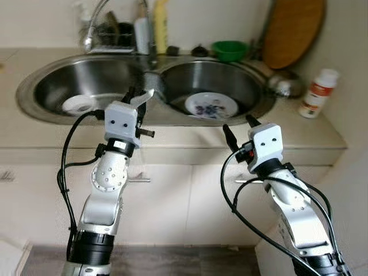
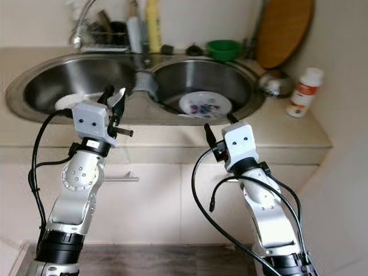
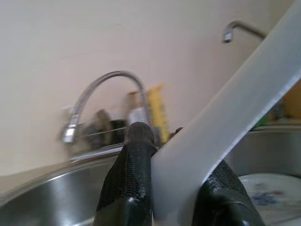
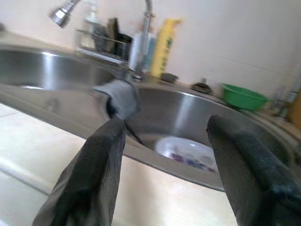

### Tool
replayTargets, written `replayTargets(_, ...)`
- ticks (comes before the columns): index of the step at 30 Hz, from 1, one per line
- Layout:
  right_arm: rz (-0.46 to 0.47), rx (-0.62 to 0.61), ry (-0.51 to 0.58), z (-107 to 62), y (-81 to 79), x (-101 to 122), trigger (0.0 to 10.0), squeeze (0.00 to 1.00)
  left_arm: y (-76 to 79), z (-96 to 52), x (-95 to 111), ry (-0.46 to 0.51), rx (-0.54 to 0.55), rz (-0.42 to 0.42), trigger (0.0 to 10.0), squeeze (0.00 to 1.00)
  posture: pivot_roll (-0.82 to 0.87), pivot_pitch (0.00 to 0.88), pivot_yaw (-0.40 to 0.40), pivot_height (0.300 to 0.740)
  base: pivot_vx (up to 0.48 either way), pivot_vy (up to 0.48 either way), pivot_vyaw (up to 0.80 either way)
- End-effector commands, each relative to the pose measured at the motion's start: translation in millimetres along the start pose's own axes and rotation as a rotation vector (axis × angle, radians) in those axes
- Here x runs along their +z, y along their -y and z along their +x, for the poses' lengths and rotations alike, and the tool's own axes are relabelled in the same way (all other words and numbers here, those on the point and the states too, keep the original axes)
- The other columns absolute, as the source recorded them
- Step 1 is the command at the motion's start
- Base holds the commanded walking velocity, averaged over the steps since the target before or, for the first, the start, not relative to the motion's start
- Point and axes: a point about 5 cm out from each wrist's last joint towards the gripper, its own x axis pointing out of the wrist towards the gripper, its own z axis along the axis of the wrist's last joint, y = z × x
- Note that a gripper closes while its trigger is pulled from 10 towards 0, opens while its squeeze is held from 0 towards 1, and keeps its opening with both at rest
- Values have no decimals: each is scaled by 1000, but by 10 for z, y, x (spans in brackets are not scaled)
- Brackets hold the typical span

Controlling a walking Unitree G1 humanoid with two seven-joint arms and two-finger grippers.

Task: Kitchen organization

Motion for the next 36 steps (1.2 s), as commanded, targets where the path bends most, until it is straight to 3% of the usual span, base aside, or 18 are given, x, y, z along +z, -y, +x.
replayTargets(1,-12,-17,3,-13,72,7,10000,0,32,31,50,26,-9,-9,10000,0,15,0,-27,740,0,0,0)
replayTargets(36,-25,-18,1,-27,71,-17,10000,0,86,46,43,31,-32,-18,10000,0,9,0,-23,740,247,0,0)
